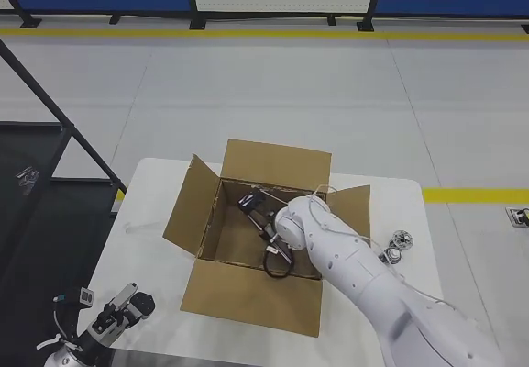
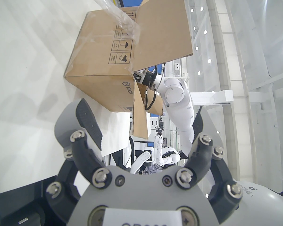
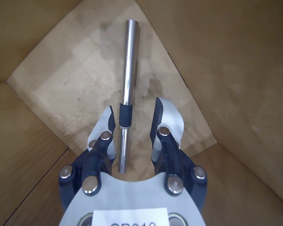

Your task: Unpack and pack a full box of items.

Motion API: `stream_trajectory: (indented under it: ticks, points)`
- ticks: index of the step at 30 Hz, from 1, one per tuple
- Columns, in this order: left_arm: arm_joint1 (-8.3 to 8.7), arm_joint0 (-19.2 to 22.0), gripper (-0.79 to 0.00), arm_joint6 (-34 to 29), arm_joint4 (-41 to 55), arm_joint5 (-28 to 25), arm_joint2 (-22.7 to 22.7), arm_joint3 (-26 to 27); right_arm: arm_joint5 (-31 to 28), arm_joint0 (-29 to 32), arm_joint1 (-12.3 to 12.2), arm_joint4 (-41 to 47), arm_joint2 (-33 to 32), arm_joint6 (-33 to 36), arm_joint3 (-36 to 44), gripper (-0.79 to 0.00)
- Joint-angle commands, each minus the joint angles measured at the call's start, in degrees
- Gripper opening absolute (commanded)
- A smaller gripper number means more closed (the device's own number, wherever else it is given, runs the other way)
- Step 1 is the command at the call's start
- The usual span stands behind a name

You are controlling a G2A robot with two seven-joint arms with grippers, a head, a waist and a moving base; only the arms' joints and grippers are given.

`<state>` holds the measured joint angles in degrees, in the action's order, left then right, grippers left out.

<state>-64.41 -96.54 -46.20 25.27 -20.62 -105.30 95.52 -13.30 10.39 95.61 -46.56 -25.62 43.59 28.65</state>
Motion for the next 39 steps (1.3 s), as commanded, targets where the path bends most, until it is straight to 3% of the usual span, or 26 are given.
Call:
stream_trajectory:
  ticks: [1,4,6,9,11,17,21,24,27,34,39]
  points:
    - [0.00,0.00,0.000,0.00,0.00,0.00,0.00,0.00,-2.19,-0.48,-0.28,0.14,-0.59,0.65,0.87,-0.342]
    - [0.00,0.00,0.000,0.00,0.00,0.00,0.00,0.00,-5.02,-0.97,-1.15,0.09,-1.81,1.68,3.23,-0.222]
    - [0.00,0.00,0.000,0.00,0.00,0.00,0.00,0.00,-6.32,-1.00,-2.06,-0.03,-2.96,2.26,5.69,-0.182]
    - [0.00,0.00,0.000,0.00,0.00,0.00,0.00,0.00,-7.45,-0.34,-3.92,-1.19,-4.82,4.84,11.60,-0.283]
    - [0.00,0.00,0.000,0.00,0.00,0.00,0.00,0.00,-7.85,0.71,-5.64,-1.92,-6.98,6.46,17.56,-0.302]
    - [0.00,0.00,0.000,0.00,0.00,0.00,0.00,0.00,-5.98,10.51,-12.59,-7.68,-17.99,15.66,45.69,-0.139]
    - [0.00,0.00,0.000,0.00,0.00,0.00,0.00,0.00,-5.86,20.30,-16.39,-12.33,-27.28,20.67,65.14,-0.099]
    - [0.00,0.00,0.000,0.00,0.00,0.00,0.00,0.00,-5.91,25.81,-18.08,-15.00,-33.19,22.12,74.97,-0.074]
    - [0.00,0.00,0.000,0.00,0.00,0.00,0.00,0.00,-5.36,29.71,-19.35,-18.51,-38.95,23.32,80.71,0.000]
    - [0.00,0.00,0.000,0.00,0.00,0.00,0.00,0.00,0.14,37.95,-21.48,-30.75,-50.41,31.16,88.34,0.000]
    - [0.00,0.00,0.000,0.00,0.00,0.00,0.00,0.00,3.66,44.65,-22.41,-32.42,-59.22,32.75,89.98,0.000]
